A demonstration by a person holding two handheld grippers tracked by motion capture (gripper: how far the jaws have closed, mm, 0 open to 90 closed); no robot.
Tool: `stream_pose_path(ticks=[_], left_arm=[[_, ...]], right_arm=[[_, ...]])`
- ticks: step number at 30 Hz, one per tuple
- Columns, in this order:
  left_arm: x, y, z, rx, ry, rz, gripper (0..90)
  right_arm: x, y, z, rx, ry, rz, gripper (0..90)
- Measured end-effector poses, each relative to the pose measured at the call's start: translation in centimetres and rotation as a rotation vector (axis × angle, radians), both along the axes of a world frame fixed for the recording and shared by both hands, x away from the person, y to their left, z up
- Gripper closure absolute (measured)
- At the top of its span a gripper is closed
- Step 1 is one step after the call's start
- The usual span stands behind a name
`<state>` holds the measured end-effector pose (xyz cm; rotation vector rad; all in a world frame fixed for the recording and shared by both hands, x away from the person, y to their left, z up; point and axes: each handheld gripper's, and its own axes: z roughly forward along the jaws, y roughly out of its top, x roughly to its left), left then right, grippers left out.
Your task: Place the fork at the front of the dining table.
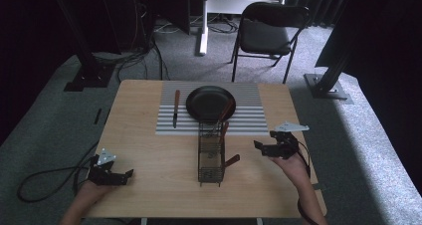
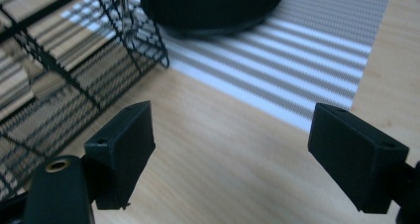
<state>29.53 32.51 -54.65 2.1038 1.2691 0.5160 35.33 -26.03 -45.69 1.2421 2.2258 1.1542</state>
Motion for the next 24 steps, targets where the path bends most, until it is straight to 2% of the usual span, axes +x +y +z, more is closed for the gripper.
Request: stream_pose_path(ticks=[5,11,24], left_arm=[[0.0,0.0,0.0,0.000,0.000,-0.001,0.0],[0.0,0.0,0.0,0.000,0.000,-0.001,0.0],[0.0,0.0,0.0,0.000,0.000,0.000,0.0]], right_arm=[[1.1,0.6,1.3,0.021,-0.017,0.012,17.3],[2.2,1.9,2.6,0.020,-0.034,0.040,17.3],[3.9,5.3,4.3,0.042,-0.054,0.091,18.7]])
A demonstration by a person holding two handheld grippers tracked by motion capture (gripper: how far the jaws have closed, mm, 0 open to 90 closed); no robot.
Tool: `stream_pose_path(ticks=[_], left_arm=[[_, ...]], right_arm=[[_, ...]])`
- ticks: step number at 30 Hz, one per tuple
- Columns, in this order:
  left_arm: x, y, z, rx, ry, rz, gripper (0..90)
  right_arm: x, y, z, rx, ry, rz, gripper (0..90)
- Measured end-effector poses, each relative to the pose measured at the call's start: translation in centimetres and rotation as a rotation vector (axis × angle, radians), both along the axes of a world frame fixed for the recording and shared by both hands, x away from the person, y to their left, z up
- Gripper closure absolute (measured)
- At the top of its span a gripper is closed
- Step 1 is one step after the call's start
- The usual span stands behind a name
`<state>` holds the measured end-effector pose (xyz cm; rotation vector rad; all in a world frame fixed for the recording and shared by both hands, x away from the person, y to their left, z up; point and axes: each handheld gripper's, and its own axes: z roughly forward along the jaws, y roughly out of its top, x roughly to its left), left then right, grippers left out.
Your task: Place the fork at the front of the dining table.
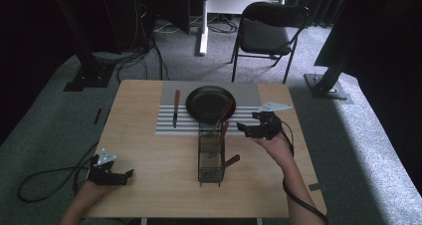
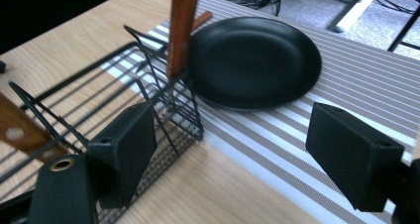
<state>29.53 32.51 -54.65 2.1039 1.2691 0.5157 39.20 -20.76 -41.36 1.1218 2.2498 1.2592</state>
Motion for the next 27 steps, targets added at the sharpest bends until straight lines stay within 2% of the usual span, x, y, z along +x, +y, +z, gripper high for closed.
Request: stream_pose_path(ticks=[8,13,19,23,27], left_arm=[[0.0,0.0,0.0,0.000,-0.001,-0.003,0.0],[0.0,0.0,0.0,0.000,-0.001,-0.003,0.0],[0.0,0.0,0.0,0.000,-0.001,-0.003,0.0],[0.0,0.0,0.0,0.000,-0.001,-0.003,0.0],[0.0,0.0,0.0,0.000,-0.001,-0.003,0.0]], right_arm=[[1.3,1.6,0.2,0.003,0.022,-0.002,18.8],[1.8,2.3,0.3,0.032,0.030,0.008,18.8],[2.4,3.2,0.2,0.043,0.060,0.001,20.9],[2.7,3.7,0.1,0.042,0.067,0.006,21.6],[2.8,4.1,0.3,0.066,0.068,0.015,23.0]])
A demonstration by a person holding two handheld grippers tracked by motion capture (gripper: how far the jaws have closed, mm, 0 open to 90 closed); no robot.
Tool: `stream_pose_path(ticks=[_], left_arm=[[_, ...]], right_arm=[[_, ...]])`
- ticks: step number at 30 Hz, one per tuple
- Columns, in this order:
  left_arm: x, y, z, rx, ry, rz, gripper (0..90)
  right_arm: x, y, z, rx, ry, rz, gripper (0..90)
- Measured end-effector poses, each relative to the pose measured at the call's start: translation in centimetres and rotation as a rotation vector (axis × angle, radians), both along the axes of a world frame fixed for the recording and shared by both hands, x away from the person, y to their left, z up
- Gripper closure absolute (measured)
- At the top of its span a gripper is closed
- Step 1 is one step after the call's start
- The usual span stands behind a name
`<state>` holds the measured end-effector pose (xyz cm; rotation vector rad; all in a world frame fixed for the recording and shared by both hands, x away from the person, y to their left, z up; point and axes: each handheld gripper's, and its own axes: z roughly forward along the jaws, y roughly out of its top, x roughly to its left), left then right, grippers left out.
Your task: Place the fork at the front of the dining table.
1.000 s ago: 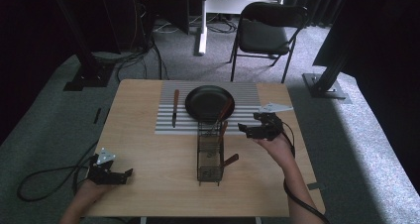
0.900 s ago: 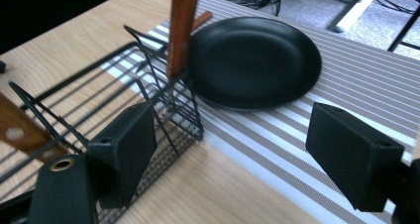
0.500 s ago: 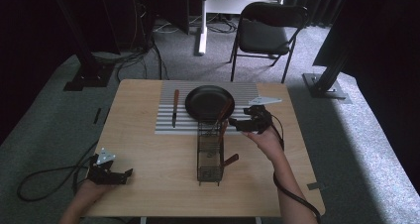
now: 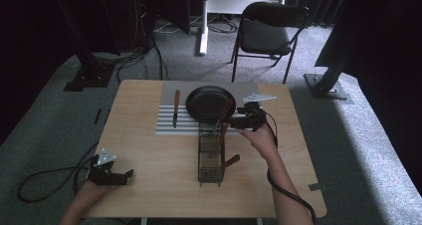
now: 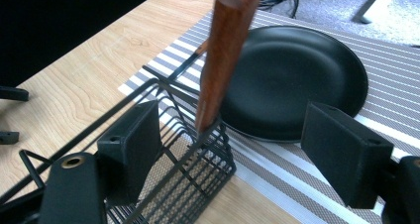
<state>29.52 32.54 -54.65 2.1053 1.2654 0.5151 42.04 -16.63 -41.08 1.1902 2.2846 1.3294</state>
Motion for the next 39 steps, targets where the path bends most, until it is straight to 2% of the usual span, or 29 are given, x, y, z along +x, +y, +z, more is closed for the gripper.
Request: stream_pose_path(ticks=[7,11,12,18,24,27,33,36,39], left_arm=[[0.0,0.0,0.0,0.000,0.000,0.000,0.0],[0.0,0.0,0.0,0.000,0.000,0.000,0.0],[0.0,0.0,0.0,0.000,0.000,0.000,0.0],[0.0,0.0,0.0,0.000,0.000,0.000,0.0],[0.0,0.0,0.0,0.000,0.000,0.000,0.0],[0.0,0.0,0.0,0.000,0.000,0.000,0.0],[0.0,0.0,0.0,0.000,0.000,0.000,0.0],[0.0,0.0,0.0,0.000,0.000,0.000,0.0],[0.0,0.0,0.0,0.000,0.000,0.000,0.0]], right_arm=[[0.5,0.7,-0.1,0.014,0.017,-0.007,30.2],[0.9,0.9,-0.4,0.030,0.051,-0.047,42.9],[1.0,0.9,-0.6,0.044,0.066,-0.044,47.7],[1.2,1.2,-0.8,0.059,0.089,-0.034,60.5],[1.2,1.7,-1.0,0.039,0.085,-0.004,73.8],[1.1,1.8,-1.0,0.033,0.084,-0.001,75.6],[1.0,1.7,-1.0,0.064,0.092,0.022,80.0],[0.8,1.8,-0.8,0.059,0.075,0.028,80.2],[0.7,1.8,-0.6,0.088,0.075,0.040,80.3]])
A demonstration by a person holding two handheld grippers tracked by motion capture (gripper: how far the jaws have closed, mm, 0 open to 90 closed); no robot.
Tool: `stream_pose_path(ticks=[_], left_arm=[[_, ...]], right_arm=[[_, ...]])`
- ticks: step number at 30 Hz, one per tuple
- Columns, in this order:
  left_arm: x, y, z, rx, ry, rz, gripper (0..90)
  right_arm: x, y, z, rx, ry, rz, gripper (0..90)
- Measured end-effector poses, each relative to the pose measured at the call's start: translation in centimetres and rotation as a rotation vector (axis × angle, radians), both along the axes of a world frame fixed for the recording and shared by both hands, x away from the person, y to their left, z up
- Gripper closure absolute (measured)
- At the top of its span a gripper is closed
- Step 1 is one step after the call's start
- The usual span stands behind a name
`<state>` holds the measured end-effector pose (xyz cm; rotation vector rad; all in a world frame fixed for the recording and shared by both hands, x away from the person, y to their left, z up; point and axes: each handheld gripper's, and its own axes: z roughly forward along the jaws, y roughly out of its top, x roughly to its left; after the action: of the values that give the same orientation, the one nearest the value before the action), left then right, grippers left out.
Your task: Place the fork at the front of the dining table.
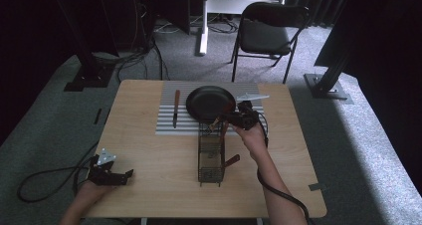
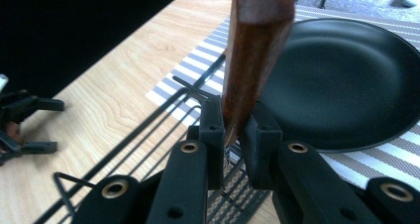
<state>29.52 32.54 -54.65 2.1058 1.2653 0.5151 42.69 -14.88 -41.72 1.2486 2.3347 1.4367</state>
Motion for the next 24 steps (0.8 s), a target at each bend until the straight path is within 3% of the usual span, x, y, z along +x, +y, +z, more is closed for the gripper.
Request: stream_pose_path(ticks=[13,24], left_arm=[[0.0,0.0,0.0,0.000,0.000,0.000,0.0],[0.0,0.0,0.0,0.001,-0.001,-0.001,0.0]], right_arm=[[-1.0,-0.5,1.6,0.001,-0.036,0.021,80.6],[-2.0,-2.3,3.8,0.043,-0.073,0.003,80.6]])
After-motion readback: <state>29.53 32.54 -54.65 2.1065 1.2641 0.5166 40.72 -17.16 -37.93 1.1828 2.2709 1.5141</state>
